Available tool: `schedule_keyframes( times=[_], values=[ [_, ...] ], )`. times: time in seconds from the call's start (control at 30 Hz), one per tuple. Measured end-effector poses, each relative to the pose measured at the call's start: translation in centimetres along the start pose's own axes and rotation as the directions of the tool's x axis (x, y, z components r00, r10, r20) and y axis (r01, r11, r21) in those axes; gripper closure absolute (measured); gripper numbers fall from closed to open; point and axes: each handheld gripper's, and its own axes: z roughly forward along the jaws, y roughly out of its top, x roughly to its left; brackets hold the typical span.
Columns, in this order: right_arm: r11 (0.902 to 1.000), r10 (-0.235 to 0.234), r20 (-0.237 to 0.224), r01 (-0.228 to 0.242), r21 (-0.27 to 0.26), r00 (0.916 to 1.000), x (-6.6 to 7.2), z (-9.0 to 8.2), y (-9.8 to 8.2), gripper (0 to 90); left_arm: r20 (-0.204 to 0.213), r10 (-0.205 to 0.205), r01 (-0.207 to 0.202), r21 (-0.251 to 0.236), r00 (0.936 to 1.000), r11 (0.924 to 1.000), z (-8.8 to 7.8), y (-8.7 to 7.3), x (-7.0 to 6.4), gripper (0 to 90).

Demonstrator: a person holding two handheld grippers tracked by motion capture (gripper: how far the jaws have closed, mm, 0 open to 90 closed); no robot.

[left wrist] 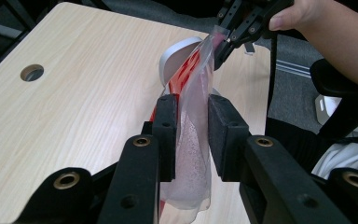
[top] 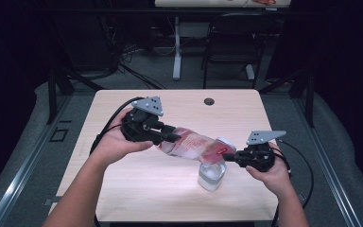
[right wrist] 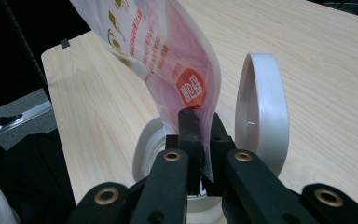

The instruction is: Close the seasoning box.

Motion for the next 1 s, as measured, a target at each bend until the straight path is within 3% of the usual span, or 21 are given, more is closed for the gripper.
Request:
schedule_keyframes(
  times=[1.0],
  values=[
    [0.9999,0.004,0.01,-0.004,0.01,0.9999,-0.14,-0.56,0.0,89.5,-0.001,0.013,-0.013,-0.003,0.9999,0.9999,0.48,0.63,-0.31,75.9]
  ],
)
